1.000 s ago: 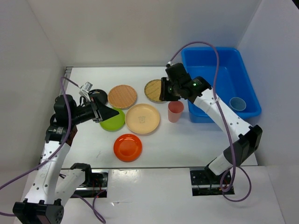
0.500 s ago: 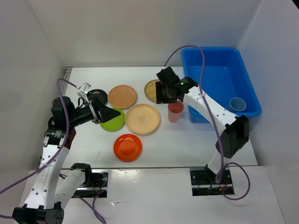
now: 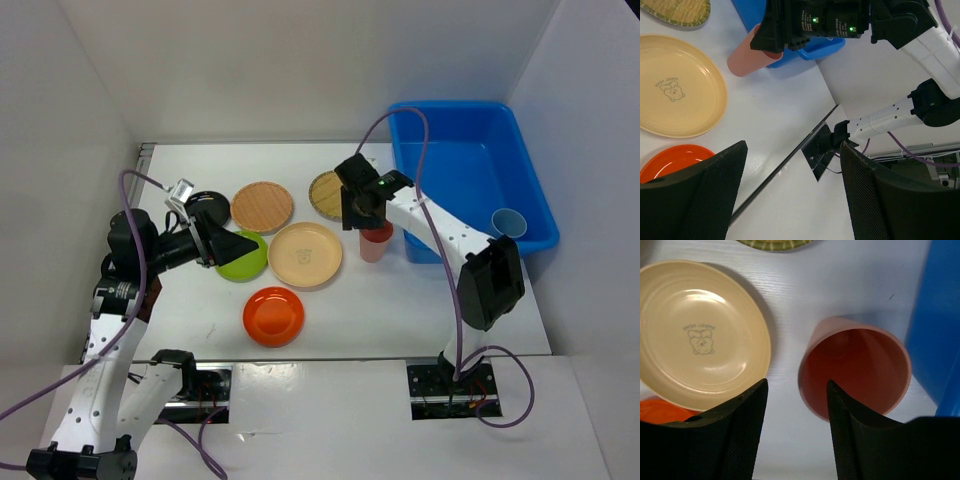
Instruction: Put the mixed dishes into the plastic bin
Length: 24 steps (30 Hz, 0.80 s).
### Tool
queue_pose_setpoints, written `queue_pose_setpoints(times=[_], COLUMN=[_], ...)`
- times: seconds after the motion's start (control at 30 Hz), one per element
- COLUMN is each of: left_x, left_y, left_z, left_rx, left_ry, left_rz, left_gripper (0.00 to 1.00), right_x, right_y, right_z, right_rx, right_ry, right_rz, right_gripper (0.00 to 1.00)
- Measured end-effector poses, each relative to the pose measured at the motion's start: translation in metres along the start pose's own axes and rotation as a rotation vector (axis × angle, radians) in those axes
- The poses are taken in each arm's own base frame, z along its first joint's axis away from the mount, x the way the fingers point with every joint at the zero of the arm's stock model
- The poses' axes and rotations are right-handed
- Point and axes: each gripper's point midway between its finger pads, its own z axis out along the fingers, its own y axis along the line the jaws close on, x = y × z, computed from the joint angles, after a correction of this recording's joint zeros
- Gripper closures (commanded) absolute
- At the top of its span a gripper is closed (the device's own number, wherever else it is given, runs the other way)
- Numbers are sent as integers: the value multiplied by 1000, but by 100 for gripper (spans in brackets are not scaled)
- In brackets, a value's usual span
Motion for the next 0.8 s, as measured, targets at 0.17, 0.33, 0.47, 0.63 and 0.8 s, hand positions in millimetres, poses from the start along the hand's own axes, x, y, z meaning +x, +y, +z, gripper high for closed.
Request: queue_pose_setpoints(times=[0.17,0.33,0.47,0.63,0.8], left_x=[1,3,3,2,2], left_y=[1,3,3,2,2], left_z=[0,1,1,1,1], left_rx=[0,-4,-3,0,0], left_ry=[2,6,6,4,4], left_rz=[-2,-12,-15,-25,-26], left_gripper=[17,17,16,15,15], right_x=[7,16,26,26,1], right_y=[-12,-9,-7,-8,-5], right_z=[18,38,51,52,29], right_rx=[24,16,20,33,32], right_ry=[33,75,115,128,96], right_rz=[20,12,-2,-1,6], right_gripper=[44,50,72,100,100])
